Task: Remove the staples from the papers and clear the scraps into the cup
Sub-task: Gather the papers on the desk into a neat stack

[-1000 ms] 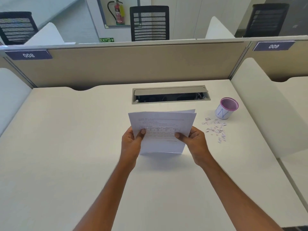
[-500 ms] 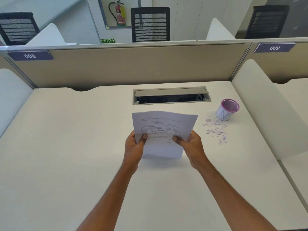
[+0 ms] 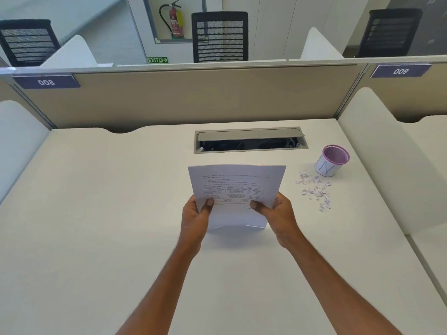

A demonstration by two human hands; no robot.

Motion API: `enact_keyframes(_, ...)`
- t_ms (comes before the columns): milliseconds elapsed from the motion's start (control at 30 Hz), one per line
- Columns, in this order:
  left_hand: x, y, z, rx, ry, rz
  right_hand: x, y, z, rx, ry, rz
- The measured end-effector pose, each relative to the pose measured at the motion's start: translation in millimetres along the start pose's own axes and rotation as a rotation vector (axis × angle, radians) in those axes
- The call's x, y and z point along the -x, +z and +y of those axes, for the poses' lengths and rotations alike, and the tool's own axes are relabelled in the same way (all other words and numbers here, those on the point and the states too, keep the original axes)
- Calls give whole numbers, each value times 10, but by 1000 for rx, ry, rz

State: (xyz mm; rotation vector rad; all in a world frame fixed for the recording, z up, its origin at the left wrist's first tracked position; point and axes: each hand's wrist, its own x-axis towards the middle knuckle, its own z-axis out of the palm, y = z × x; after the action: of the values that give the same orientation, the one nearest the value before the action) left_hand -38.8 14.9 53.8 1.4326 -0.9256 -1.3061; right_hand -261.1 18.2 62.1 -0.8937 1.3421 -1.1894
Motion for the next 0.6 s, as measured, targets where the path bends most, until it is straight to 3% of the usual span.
enact_keyframes(400,21,-13,52,38,-11,-8,44,-89,-10,45,-1,-15)
enact_keyframes(600,51,10,-26,125,-153,-55,51,-106,74,102,14,100)
